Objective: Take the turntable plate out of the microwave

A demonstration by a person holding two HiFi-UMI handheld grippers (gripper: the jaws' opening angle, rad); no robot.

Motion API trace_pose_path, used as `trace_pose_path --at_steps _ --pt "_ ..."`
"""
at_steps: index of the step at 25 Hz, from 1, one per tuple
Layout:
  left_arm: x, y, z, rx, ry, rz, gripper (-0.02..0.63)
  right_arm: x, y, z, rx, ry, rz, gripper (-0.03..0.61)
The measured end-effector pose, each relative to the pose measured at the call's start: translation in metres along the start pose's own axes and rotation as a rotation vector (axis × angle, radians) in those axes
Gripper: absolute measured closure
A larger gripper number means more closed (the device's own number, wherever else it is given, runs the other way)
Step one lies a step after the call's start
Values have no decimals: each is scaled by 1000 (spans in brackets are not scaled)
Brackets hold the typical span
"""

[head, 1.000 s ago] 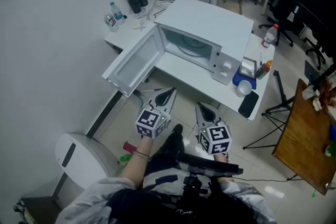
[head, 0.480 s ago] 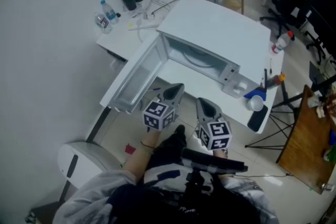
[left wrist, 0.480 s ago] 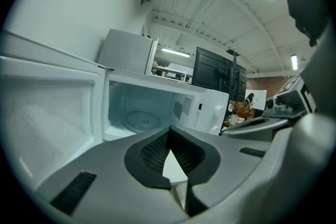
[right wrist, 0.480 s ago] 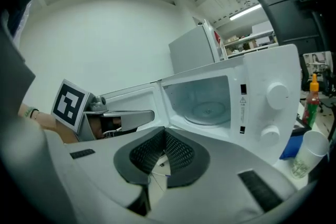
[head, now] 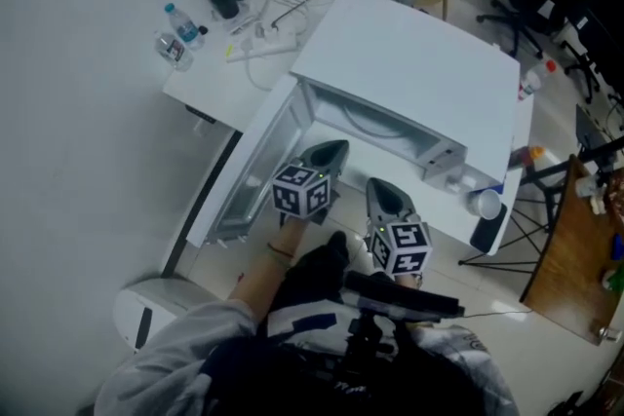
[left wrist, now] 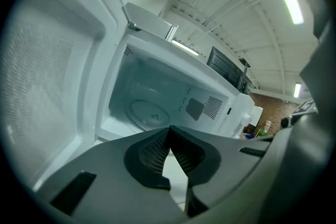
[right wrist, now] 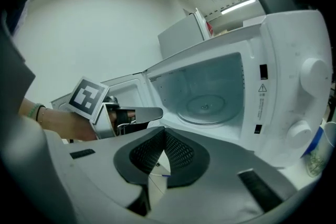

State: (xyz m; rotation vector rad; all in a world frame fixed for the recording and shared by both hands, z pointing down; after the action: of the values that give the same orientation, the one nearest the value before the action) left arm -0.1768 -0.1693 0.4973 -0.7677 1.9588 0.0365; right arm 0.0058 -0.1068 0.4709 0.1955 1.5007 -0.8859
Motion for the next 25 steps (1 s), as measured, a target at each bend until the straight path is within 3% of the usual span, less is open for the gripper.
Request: trace_pose_path --at_steps 2,7,16,21,25 --pt "3 -14 -12 3 51 -15 612 0 -5 2 -10 2 -11 572" --pt "-4 -41 -32 17 253 -69 507 -2 -4 11 -45 -3 -31 573" --pt "-7 -68 -52 81 610 5 495 -5 0 29 -55 5 -56 572" --pt "-2 -77 -57 121 683 65 495 -4 6 40 -61 -1 -60 573" --pt "2 -84 -58 155 667 54 513 -10 9 47 -67 -12 -69 572"
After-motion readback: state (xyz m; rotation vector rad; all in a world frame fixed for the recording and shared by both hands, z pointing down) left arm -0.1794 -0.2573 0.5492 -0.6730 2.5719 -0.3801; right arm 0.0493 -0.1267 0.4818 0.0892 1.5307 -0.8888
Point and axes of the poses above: the fingertips, and each gripper's own axes: y backward along the fingers, z to its right, x out of its top, the point moved 10 cm from there along y, backward along the fingers, and after that the axes turned 8 degrees about y, right-handed, at the moved point
